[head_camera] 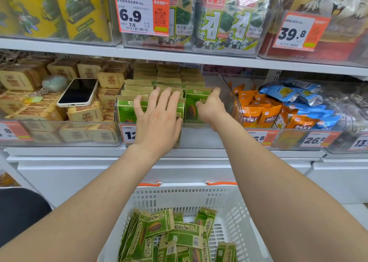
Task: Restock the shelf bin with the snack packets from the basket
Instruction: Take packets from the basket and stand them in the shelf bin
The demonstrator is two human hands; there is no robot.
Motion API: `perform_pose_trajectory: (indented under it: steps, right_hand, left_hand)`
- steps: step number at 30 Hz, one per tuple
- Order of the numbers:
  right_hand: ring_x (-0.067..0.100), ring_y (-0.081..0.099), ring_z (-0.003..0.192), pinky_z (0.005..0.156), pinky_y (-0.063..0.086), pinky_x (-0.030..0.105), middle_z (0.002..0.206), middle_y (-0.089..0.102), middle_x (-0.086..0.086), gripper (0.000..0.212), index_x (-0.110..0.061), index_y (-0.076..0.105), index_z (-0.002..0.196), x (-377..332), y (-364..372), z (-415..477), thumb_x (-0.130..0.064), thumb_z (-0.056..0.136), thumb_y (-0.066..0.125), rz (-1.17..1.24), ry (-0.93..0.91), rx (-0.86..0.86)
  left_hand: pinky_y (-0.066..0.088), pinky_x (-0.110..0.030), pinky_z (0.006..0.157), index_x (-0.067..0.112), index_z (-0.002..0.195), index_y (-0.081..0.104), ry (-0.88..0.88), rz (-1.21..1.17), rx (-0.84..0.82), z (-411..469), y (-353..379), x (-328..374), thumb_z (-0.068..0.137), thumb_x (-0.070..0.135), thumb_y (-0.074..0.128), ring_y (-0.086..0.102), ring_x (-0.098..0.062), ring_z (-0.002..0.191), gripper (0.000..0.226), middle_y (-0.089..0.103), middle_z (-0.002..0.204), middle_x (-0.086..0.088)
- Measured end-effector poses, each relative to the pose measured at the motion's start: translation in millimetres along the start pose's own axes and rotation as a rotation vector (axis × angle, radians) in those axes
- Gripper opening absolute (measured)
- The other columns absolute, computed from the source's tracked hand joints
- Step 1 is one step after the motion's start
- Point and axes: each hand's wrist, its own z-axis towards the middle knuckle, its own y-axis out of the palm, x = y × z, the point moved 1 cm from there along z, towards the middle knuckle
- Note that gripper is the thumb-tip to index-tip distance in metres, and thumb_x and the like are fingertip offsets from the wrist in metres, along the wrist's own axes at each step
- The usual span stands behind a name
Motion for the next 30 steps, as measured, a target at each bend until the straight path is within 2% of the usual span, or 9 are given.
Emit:
perform_pose_trajectory:
  steps: [5, 8, 10, 15, 18, 20, 24, 27, 30]
  right_hand:
    - [0.037, 0.053, 0.134, 0.106, 0.046, 0.044, 0.151, 0.047, 0.019, 0.087, -0.005, 0.003, 0.161, -3.6, 4.8, -0.7, -0.020, 0.102, 0.065, -0.034, 0.028, 0.024]
    - [0.038, 0.057, 0.127, 0.102, 0.052, 0.044, 0.144, 0.054, 0.018, 0.063, -0.002, 0.033, 0.149, -4.2, 13.4, 1.0, -0.031, 0.102, 0.063, -0.113, 0.030, -0.002]
    - [0.039, 0.060, 0.119, 0.097, 0.057, 0.050, 0.140, 0.058, 0.018, 0.051, -0.005, 0.047, 0.140, -5.7, 16.4, 0.7, -0.038, 0.102, 0.058, -0.176, 0.027, -0.034]
    - [0.038, 0.057, 0.125, 0.104, 0.052, 0.049, 0.140, 0.055, 0.020, 0.049, -0.003, 0.051, 0.141, -9.2, 16.5, -0.8, -0.039, 0.109, 0.045, -0.255, 0.007, -0.107]
    - [0.038, 0.062, 0.114, 0.094, 0.053, 0.040, 0.129, 0.065, 0.016, 0.041, -0.009, 0.064, 0.126, -6.0, 14.5, 2.1, -0.041, 0.103, 0.055, -0.193, 0.002, -0.005]
    - [0.039, 0.062, 0.112, 0.090, 0.050, 0.038, 0.126, 0.065, 0.018, 0.038, -0.007, 0.065, 0.122, -4.6, 13.1, 1.4, -0.038, 0.103, 0.054, -0.157, 0.007, 0.052]
    - [0.042, 0.061, 0.116, 0.094, 0.050, 0.042, 0.131, 0.062, 0.020, 0.040, -0.006, 0.062, 0.126, -6.5, 9.9, -3.1, -0.038, 0.105, 0.050, -0.156, 0.025, 0.077]
    - [0.040, 0.062, 0.116, 0.083, 0.047, 0.038, 0.130, 0.063, 0.018, 0.042, -0.008, 0.061, 0.126, -5.9, 7.4, -7.6, -0.042, 0.105, 0.050, -0.217, 0.041, 0.149]
    - [0.039, 0.063, 0.117, 0.082, 0.048, 0.040, 0.128, 0.064, 0.015, 0.045, -0.009, 0.061, 0.127, -4.7, 1.7, -18.1, -0.047, 0.105, 0.050, -0.355, 0.012, 0.232]
  left_hand:
    - [0.018, -0.064, 0.118, 0.022, 0.156, 0.037, 0.009, 0.004, 0.006, -0.4, -0.2, -1.8, 0.096, 0.040, 0.063, 0.033, -0.030, 0.151, 0.068, 0.042, 0.160, -0.002]
    - [0.018, -0.064, 0.118, 0.022, 0.157, 0.037, 0.012, 0.009, 0.007, -0.7, 1.0, -1.4, 0.097, 0.040, 0.064, 0.033, -0.030, 0.151, 0.068, 0.042, 0.160, -0.002]
    - [0.018, -0.064, 0.118, 0.023, 0.157, 0.036, 0.015, 0.017, 0.005, -0.7, 1.9, -1.8, 0.097, 0.041, 0.063, 0.033, -0.029, 0.152, 0.069, 0.041, 0.160, -0.002]
    - [0.018, -0.062, 0.119, 0.021, 0.161, 0.031, 0.028, 0.020, 0.012, -1.6, 4.7, -4.4, 0.098, 0.042, 0.063, 0.028, -0.029, 0.155, 0.073, 0.033, 0.168, -0.005]
    - [0.022, -0.061, 0.119, 0.014, 0.162, 0.030, 0.007, 0.005, 0.046, -5.7, 5.6, -5.7, 0.096, 0.039, 0.065, 0.025, -0.032, 0.157, 0.079, 0.028, 0.169, -0.011]
    - [0.026, -0.060, 0.117, 0.012, 0.159, 0.035, -0.007, -0.020, 0.082, -8.3, 4.2, -6.4, 0.092, 0.036, 0.071, 0.027, -0.035, 0.155, 0.079, 0.033, 0.166, -0.014]
    - [0.034, -0.053, 0.106, 0.015, 0.144, 0.049, 0.028, -0.037, 0.152, -11.0, 1.1, -7.9, 0.086, 0.026, 0.077, 0.042, -0.037, 0.137, 0.065, 0.045, 0.151, -0.013]
    - [0.038, -0.047, 0.094, 0.015, 0.123, 0.060, 0.110, -0.047, 0.242, -14.5, -0.2, -8.2, 0.085, 0.016, 0.075, 0.049, -0.035, 0.116, 0.040, 0.054, 0.131, -0.011]
    - [0.037, -0.043, 0.077, 0.012, 0.101, 0.062, 0.229, -0.067, 0.292, -17.9, -2.2, -8.4, 0.089, 0.006, 0.067, 0.049, -0.032, 0.093, 0.015, 0.057, 0.106, -0.010]
